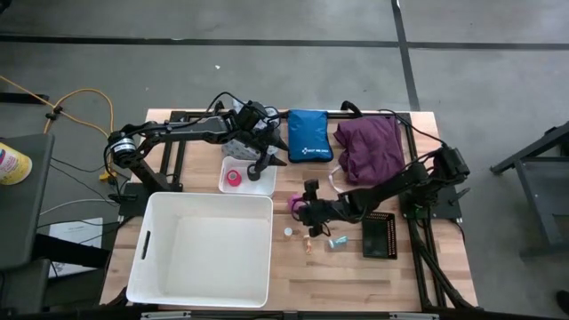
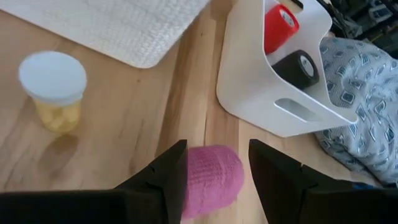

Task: Pick & place medical supplies in basket/bin
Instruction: Put the pink bandage into the white bin

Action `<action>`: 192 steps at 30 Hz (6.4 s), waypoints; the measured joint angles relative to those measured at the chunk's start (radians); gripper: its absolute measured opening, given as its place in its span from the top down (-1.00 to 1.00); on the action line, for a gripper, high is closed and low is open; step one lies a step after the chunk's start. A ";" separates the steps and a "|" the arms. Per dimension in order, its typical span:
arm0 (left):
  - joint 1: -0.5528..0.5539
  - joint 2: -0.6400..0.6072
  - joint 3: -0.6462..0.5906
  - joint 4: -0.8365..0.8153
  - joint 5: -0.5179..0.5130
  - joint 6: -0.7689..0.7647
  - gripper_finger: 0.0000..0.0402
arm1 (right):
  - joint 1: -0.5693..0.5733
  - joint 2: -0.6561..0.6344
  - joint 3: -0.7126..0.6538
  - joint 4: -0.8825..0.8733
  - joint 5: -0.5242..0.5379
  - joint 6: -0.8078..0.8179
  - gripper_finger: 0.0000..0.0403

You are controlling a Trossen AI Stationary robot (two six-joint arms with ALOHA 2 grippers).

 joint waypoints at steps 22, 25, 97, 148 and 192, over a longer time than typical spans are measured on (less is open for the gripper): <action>0.000 0.000 0.000 0.011 0.000 0.000 -0.41 | 0.119 0.119 0.019 0.064 0.265 -0.090 0.22; 0.000 0.000 0.000 0.021 0.000 0.000 -0.41 | 0.118 0.134 0.035 0.083 0.278 -0.091 0.22; 0.000 0.000 0.000 0.064 -0.011 0.000 -0.41 | 0.050 0.145 0.032 0.008 0.266 0.045 0.70; 0.000 0.000 0.000 0.065 -0.027 0.000 -0.41 | 0.014 -0.261 0.032 -0.327 0.287 0.205 0.96; 0.000 0.000 0.000 0.098 -0.030 0.000 -0.41 | -0.557 -0.319 0.033 -0.124 -0.458 0.087 0.96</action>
